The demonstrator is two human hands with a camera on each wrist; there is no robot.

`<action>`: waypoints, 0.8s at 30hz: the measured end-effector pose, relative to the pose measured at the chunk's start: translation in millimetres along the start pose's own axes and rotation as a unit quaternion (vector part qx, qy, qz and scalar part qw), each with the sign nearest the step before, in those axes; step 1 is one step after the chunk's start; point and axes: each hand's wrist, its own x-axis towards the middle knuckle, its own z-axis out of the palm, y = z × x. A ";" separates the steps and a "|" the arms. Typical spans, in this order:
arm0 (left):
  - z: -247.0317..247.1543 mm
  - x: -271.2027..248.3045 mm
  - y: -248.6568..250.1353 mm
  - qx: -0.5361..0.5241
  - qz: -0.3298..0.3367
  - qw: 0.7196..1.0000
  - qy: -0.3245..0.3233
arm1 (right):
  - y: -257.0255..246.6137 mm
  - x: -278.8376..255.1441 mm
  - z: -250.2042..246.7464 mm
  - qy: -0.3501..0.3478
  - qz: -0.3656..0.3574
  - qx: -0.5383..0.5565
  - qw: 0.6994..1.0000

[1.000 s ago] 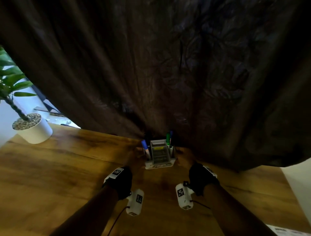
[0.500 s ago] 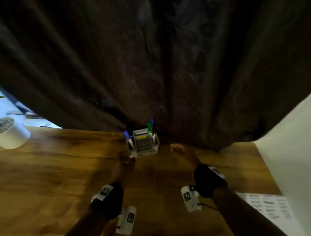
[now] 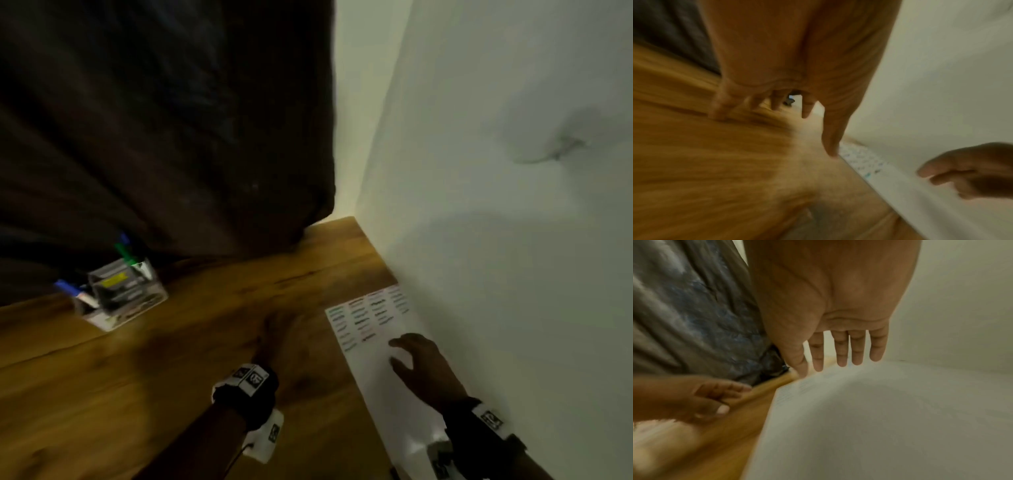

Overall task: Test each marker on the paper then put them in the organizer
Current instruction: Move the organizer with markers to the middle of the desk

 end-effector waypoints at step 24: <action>19.5 18.3 27.3 0.051 -0.088 0.994 0.025 | 15.0 57.5 14.6 -0.087 -0.056 -0.083 0.991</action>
